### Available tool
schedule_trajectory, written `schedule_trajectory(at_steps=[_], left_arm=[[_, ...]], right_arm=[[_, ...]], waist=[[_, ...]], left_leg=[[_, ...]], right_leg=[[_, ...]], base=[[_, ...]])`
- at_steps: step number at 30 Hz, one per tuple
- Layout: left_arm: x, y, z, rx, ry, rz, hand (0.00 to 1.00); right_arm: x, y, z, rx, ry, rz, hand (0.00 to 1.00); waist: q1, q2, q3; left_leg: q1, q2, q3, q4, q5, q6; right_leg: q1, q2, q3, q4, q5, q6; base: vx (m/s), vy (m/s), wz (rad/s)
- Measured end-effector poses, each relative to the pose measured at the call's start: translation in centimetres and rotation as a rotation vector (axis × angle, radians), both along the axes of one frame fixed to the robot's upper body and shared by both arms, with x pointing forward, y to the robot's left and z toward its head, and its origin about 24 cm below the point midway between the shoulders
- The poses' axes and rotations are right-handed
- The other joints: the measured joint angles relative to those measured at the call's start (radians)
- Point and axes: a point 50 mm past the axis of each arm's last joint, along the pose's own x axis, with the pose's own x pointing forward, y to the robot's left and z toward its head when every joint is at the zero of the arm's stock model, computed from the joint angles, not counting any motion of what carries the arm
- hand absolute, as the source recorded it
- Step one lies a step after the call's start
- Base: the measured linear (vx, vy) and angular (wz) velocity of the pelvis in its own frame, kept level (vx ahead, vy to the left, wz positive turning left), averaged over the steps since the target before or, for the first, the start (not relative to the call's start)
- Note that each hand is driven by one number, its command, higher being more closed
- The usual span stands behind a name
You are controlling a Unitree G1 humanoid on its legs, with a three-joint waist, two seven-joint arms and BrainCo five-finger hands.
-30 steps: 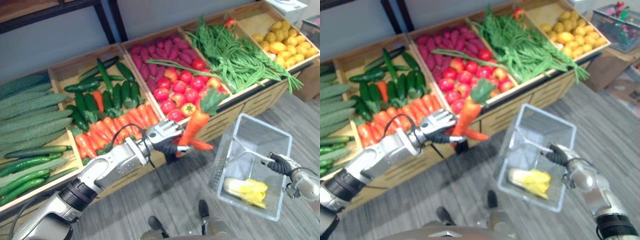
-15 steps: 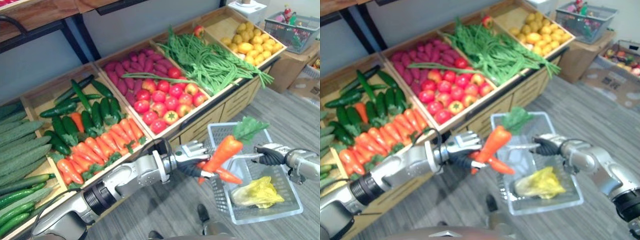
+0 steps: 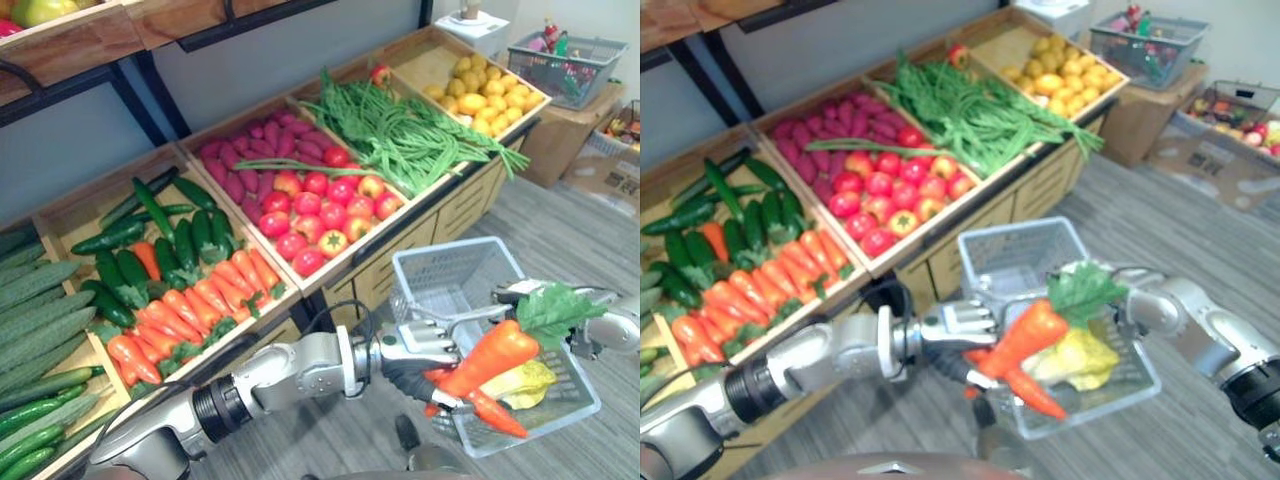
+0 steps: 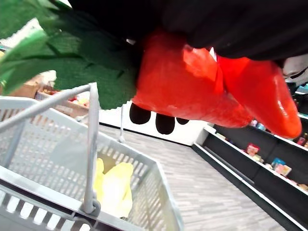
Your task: Pick vegetable in the basket
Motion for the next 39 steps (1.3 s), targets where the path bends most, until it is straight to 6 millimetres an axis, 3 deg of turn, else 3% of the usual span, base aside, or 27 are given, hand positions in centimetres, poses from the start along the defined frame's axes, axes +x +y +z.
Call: schedule_trajectory(at_steps=[11,18,24,33,39], left_arm=[[-1.3,-1.3,-1.3,-0.012,0.083,-0.03,1.0],[-0.7,-1.2,-3.3,0.02,0.157,0.034,1.0],[-0.6,-1.9,-3.5,0.003,0.167,0.046,1.0],[-0.3,-2.2,-3.4,-0.016,0.147,0.082,1.0],[0.2,-2.9,-3.8,-0.008,0.141,0.119,1.0]], right_arm=[[0.9,2.5,2.3,0.008,-0.09,0.109,1.0],[1.1,6.8,3.3,0.071,-0.135,0.279,1.0],[1.5,9.1,3.8,0.082,-0.151,0.365,1.0],[1.5,11.1,6.3,0.088,-0.251,0.457,1.0],[1.2,11.7,6.6,0.074,-0.279,0.49,1.0]], waist=[[-0.012,-0.009,-0.004],[-0.02,-0.026,-0.017],[-0.022,-0.034,-0.025],[-0.025,-0.036,-0.024],[-0.023,-0.039,-0.023]], left_leg=[[0.002,0.043,0.032,0.095,-0.052,-0.012],[0.054,0.101,0.123,0.188,-0.113,-0.042],[0.095,0.122,0.187,0.23,-0.142,-0.053],[0.127,0.144,0.245,0.261,-0.164,-0.066],[0.138,0.147,0.266,0.265,-0.167,-0.071]], right_leg=[[0.002,0.018,0.04,0.001,0.001,-0.001],[0.009,0.07,0.127,0.02,0.004,-0.005],[0.019,0.096,0.19,0.024,0.006,-0.005],[0.018,0.126,0.238,0.035,0.006,-0.004],[0.018,0.133,0.252,0.037,0.006,-0.004]], base=[[-0.01,-0.028,-0.12],[0.02,-0.009,-0.4],[0.01,0.014,-0.35],[0.0,0.012,-0.19],[-0.01,0.006,-0.08]])
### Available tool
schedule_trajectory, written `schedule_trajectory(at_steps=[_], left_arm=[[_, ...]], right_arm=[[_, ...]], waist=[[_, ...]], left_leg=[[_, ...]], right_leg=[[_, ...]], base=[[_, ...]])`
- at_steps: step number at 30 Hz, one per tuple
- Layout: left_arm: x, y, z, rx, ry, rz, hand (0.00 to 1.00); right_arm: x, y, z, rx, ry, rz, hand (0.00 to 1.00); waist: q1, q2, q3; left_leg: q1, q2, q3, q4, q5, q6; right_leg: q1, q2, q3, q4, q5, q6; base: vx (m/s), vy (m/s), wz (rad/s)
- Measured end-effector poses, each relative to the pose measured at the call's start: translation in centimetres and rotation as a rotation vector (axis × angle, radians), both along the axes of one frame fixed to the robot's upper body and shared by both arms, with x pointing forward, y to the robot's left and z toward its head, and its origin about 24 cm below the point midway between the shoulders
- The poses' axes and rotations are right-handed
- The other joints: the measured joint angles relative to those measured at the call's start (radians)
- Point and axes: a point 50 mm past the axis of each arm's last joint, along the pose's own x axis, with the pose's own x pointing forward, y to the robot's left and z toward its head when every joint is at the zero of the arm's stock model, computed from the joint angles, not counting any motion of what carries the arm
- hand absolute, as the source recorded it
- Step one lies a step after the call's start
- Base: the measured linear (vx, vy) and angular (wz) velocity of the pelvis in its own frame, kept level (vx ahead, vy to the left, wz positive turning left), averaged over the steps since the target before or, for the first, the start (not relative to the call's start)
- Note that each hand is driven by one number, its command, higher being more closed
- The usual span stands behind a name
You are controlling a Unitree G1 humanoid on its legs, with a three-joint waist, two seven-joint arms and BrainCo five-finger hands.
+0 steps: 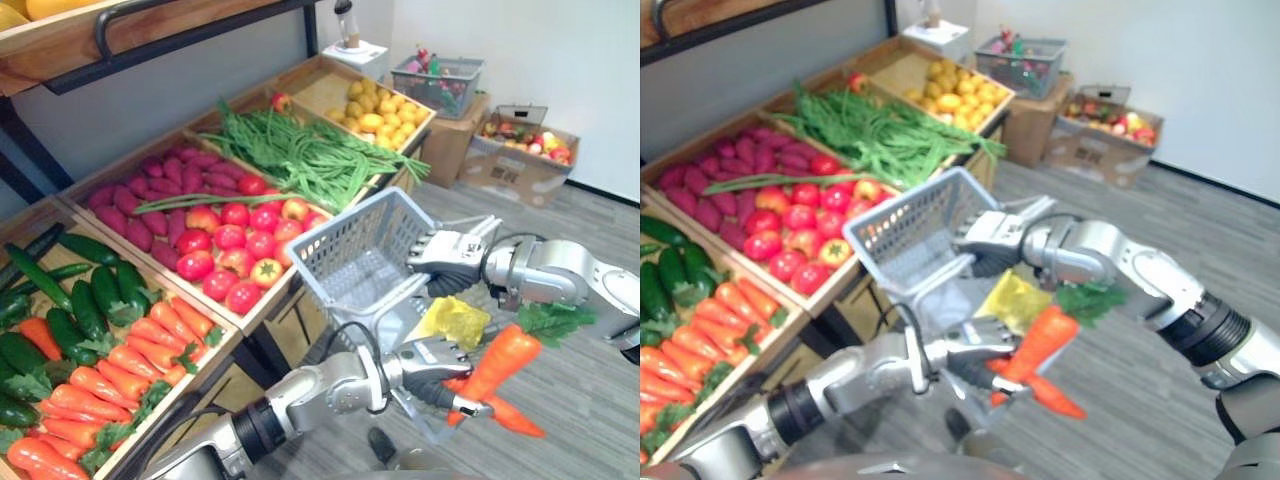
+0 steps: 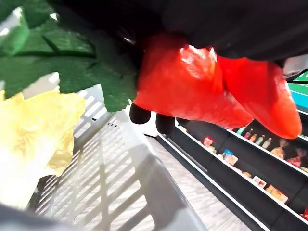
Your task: Pick vegetable in the basket
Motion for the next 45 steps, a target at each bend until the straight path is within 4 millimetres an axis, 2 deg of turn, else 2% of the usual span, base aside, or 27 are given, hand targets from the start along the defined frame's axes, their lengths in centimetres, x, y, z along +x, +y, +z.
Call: schedule_trajectory(at_steps=[6,12,19,21,24,26,28,34,36,45], left_arm=[[1.0,-0.3,-0.7,0.035,-0.016,0.064,1.0],[1.1,-0.4,-0.7,0.033,-0.011,0.075,1.0],[0.5,-0.6,-0.5,0.033,-0.005,0.041,1.0],[-0.3,-0.4,0.2,0.022,-0.007,-0.009,1.0],[-1.7,0.1,2.5,-0.066,-0.029,-0.096,1.0],[-2.8,0.8,4.3,-0.148,-0.03,-0.156,1.0],[-3.6,1.3,4.8,-0.17,-0.025,-0.184,1.0],[-5.1,3.1,4.2,-0.123,0.029,-0.215,1.0],[-5.2,3.5,4.0,-0.133,0.075,-0.2,1.0],[-5.4,4.8,4.7,-0.178,0.106,-0.144,1.0]], right_arm=[[0.2,-0.1,0.0,-0.017,-0.001,-0.015,1.0],[0.2,-0.3,-0.1,-0.016,0.006,-0.028,1.0],[-0.2,-1.2,-1.7,0.014,0.067,-0.072,1.0],[-0.4,-1.4,-2.1,0.023,0.083,-0.075,1.0],[-0.8,-1.8,-3.0,0.037,0.112,-0.084,1.0],[-0.9,-2.6,-4.2,0.033,0.155,-0.113,1.0],[-1.0,-3.1,-5.0,0.031,0.183,-0.14,1.0],[-0.4,-5.9,-5.4,0.035,0.159,-0.276,1.0],[-0.3,-7.1,-5.7,0.037,0.144,-0.335,1.0],[-0.8,-9.7,-6.7,0.054,0.155,-0.454,1.0]], waist=[[0.0,-0.001,0.001],[0.0,-0.006,0.004],[-0.001,-0.018,0.012],[0.001,-0.023,0.015],[0.005,-0.026,0.018],[0.005,-0.026,0.018],[0.005,-0.025,0.019],[0.007,-0.005,0.038],[0.017,-0.003,0.042],[0.028,0.012,0.07]], left_leg=[[-0.004,0.015,-0.002,0.014,-0.004,-0.002],[-0.013,0.017,-0.013,0.016,-0.004,-0.002],[-0.035,0.023,-0.048,0.031,-0.01,0.007],[-0.041,0.024,-0.057,0.032,-0.011,0.008],[-0.051,0.029,-0.067,0.043,-0.014,0.012],[-0.056,0.03,-0.077,0.048,-0.018,0.013],[-0.067,0.03,-0.087,0.052,-0.021,0.016],[-0.085,0.031,-0.114,0.065,-0.033,0.018],[-0.087,0.031,-0.117,0.067,-0.033,0.018],[-0.131,0.038,-0.171,0.093,-0.043,0.034]], right_leg=[[0.0,0.005,-0.007,0.0,0.0,0.0],[0.0,0.001,-0.02,-0.001,0.0,0.0],[0.002,-0.013,-0.05,-0.005,-0.001,0.0],[0.003,-0.017,-0.059,-0.005,-0.001,0.0],[0.002,-0.021,-0.071,-0.006,-0.001,0.0],[0.004,-0.025,-0.078,-0.006,-0.001,0.001],[0.002,-0.029,-0.086,-0.006,-0.001,0.001],[0.001,-0.042,-0.108,-0.006,-0.003,0.003],[0.002,-0.043,-0.11,-0.006,-0.003,0.003],[-0.001,-0.061,-0.155,-0.007,-0.006,0.007]], base=[[-0.01,-0.001,0.01],[-0.02,-0.002,0.06],[-0.02,-0.001,0.13],[-0.02,0.002,0.14],[-0.02,-0.001,0.12],[-0.02,0.01,0.1],[-0.03,0.014,0.13],[-0.02,0.014,0.13],[-0.01,0.008,0.04],[-0.01,0.018,0.15]])
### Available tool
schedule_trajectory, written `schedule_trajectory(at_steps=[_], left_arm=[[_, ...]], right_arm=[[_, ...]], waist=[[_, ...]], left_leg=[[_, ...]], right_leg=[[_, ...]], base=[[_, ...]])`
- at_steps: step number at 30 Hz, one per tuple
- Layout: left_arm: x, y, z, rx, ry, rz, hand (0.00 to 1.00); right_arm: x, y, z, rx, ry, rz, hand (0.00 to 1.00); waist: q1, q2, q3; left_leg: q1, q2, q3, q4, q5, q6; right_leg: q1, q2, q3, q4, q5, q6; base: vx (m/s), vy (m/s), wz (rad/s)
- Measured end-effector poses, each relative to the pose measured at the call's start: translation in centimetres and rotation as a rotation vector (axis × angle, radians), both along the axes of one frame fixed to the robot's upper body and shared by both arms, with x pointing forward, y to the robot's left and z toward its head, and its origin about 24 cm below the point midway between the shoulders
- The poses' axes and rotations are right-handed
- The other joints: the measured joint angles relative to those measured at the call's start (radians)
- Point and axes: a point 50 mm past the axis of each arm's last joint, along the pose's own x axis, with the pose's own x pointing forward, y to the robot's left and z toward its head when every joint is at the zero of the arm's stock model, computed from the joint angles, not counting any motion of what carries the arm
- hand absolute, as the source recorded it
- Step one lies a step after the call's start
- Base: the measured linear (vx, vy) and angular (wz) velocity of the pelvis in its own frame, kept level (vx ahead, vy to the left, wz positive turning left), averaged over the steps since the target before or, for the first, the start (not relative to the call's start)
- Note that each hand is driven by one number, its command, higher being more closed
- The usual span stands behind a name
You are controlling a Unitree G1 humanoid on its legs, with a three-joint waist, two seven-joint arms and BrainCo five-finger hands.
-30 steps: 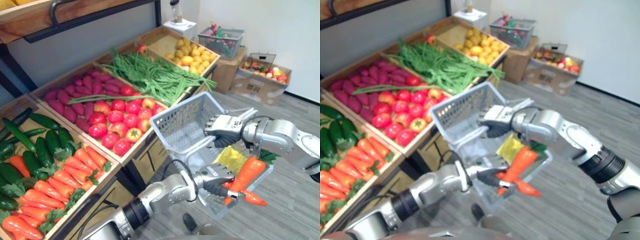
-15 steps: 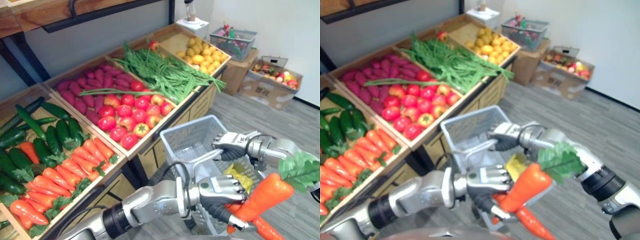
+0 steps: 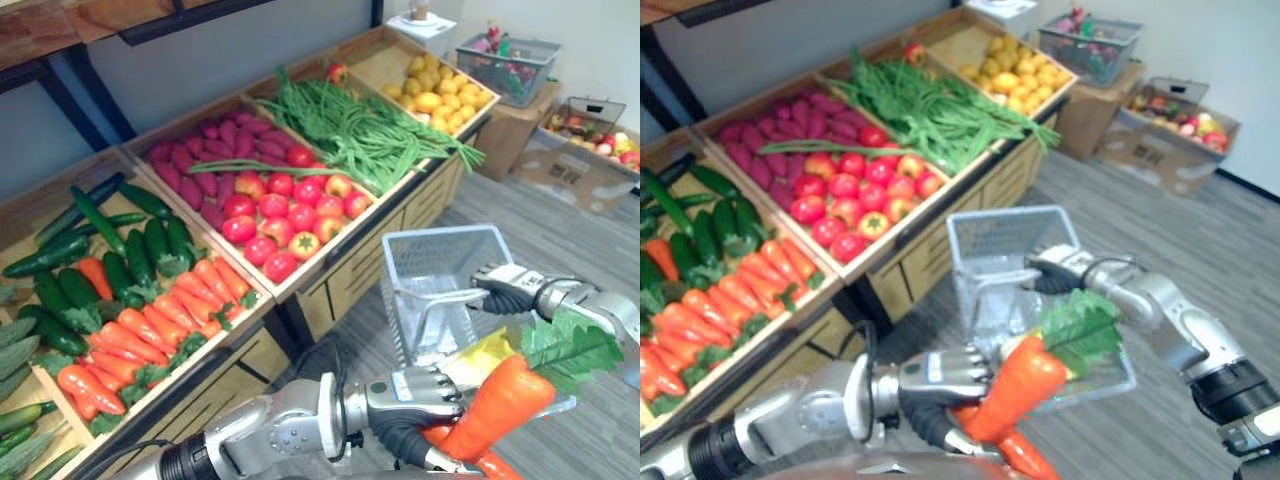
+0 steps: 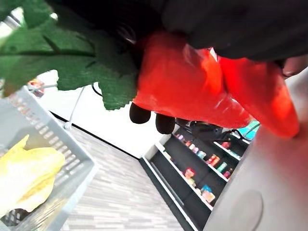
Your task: Pick vegetable in the basket
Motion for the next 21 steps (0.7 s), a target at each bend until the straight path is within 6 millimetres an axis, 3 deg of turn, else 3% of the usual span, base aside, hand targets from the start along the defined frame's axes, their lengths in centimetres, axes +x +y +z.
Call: schedule_trajectory(at_steps=[10,21], left_arm=[[0.8,1.0,0.8,-0.016,-0.063,0.075,1.0],[3.1,1.6,1.3,-0.015,-0.186,0.222,1.0]], right_arm=[[-1.4,-0.8,-1.6,0.001,0.069,-0.03,1.0],[-2.4,-0.6,-1.3,0.007,0.072,-0.01,1.0]], waist=[[0.0,0.004,0.004],[-0.001,0.012,0.004]], left_leg=[[-0.012,-0.002,-0.016,0.01,-0.009,0.006],[-0.015,-0.004,-0.016,0.01,-0.009,0.007]], right_leg=[[0.0,-0.007,-0.008,0.002,-0.003,0.004],[-0.001,-0.007,-0.006,0.004,-0.003,0.005]], base=[[0.0,0.027,0.03],[0.0,0.003,0.0]])
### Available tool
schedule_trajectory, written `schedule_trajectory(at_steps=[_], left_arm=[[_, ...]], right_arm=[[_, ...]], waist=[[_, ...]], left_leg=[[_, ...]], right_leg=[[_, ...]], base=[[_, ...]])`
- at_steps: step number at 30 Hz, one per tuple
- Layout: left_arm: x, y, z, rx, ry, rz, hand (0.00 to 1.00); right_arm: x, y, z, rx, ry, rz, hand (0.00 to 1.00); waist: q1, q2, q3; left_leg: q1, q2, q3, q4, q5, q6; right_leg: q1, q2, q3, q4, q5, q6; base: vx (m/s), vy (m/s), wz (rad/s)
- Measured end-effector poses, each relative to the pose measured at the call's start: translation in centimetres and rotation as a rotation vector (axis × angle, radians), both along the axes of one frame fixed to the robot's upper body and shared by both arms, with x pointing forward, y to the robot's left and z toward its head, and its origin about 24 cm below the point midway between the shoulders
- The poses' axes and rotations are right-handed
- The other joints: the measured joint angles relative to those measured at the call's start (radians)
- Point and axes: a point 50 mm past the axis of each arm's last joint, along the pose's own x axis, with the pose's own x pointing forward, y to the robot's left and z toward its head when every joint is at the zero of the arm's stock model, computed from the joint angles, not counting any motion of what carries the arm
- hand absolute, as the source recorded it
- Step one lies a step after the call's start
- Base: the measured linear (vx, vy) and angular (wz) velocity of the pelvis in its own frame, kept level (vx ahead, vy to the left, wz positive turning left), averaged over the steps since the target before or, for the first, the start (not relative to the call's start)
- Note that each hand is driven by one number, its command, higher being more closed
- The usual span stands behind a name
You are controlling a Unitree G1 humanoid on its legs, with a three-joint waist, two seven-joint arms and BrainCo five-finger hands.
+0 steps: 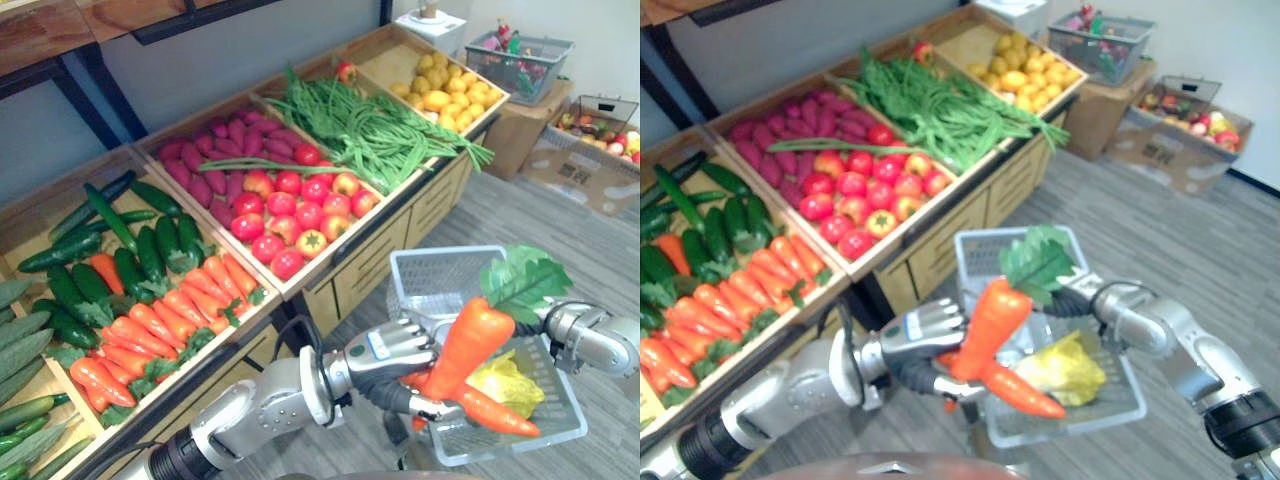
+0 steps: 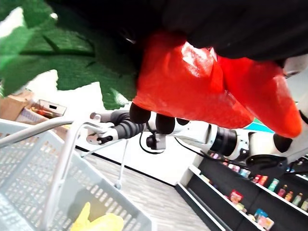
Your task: Pick vegetable in the basket
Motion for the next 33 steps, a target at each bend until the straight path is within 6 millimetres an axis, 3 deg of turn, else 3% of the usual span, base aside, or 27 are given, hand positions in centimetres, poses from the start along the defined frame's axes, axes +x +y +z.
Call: schedule_trajectory(at_steps=[18,21,33], left_arm=[[4.8,-1.4,-1.8,0.025,-0.055,0.184,1.0],[5.8,-1.5,-2.9,0.068,-0.042,0.216,1.0],[6.1,-2.1,-3.8,0.032,-0.022,0.223,1.0]], right_arm=[[-0.8,2.0,0.8,-0.001,0.007,0.114,1.0],[-1.0,2.7,0.6,-0.01,0.026,0.153,1.0],[-1.1,3.2,2.0,-0.121,0.022,0.245,1.0]], waist=[[0.0,0.005,-0.017],[-0.002,0.004,-0.031],[0.0,0.004,-0.052]], left_leg=[[0.01,0.002,0.025,0.01,0.0,0.002],[0.016,0.001,0.032,0.011,-0.003,0.002],[0.036,-0.002,0.074,0.014,-0.015,-0.008]], right_leg=[[-0.014,0.009,0.03,0.003,0.004,0.003],[-0.014,0.01,0.04,0.003,0.005,0.005],[-0.019,0.018,0.075,0.002,0.01,0.012]], base=[[0.01,0.012,-0.05],[0.01,0.038,-0.08],[0.0,0.023,-0.09]])
